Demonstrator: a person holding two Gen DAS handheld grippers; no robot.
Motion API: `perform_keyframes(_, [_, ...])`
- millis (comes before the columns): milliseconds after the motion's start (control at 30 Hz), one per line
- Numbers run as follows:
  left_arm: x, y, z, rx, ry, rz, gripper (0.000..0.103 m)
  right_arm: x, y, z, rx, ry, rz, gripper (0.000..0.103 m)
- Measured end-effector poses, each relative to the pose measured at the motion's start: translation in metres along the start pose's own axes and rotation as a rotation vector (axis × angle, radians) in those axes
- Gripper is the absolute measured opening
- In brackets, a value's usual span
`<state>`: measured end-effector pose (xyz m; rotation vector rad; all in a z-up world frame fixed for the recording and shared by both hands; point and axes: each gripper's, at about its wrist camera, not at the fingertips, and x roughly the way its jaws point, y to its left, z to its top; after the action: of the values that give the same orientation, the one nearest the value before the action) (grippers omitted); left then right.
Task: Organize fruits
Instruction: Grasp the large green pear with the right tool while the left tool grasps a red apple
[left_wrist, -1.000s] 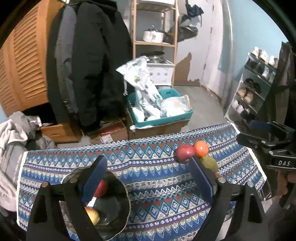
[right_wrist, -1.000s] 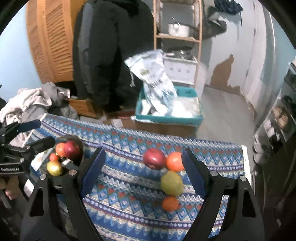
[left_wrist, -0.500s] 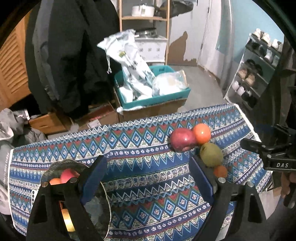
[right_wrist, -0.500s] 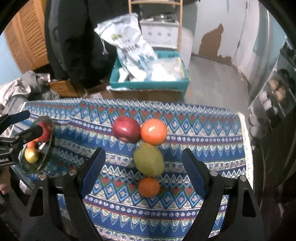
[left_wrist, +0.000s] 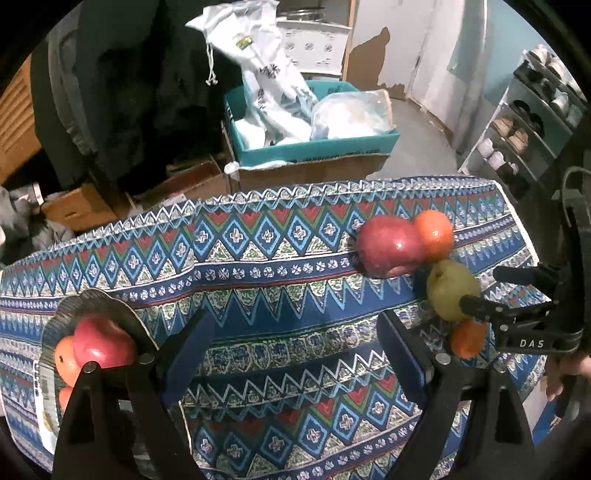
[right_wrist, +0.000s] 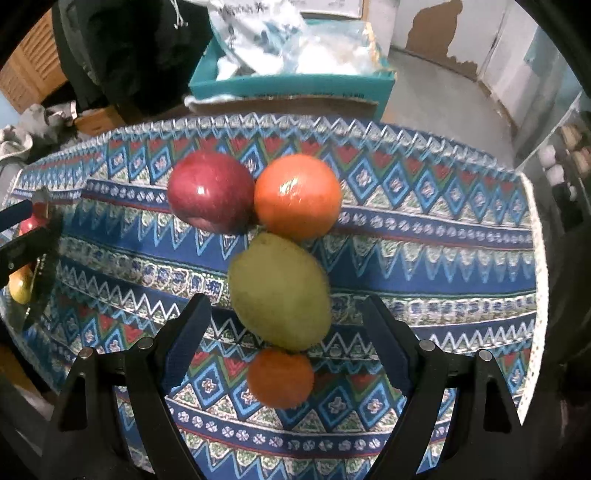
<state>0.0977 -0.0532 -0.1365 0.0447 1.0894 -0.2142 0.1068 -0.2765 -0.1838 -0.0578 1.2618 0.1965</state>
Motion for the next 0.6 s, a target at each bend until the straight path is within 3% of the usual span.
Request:
perform_keyframes(367, [0.029,-0.009,-0.004,0.023,0.032,0.008,0.091,0.041,0.003,-0.003,-0.033,0.048,-0.031,0.084])
perform_keyframes(500, [0.03,-0.015,-0.004,0.044,0.029,0.003,0.091,0.048,0.004,-0.002,-0.029,0.046,0.001,0.071])
perform_keyframes(600, [0.03,-0.02,-0.003,0.048,0.025,-0.007,0.091,0.051,0.005,0.001,-0.017,0.041,-0.002,0.07])
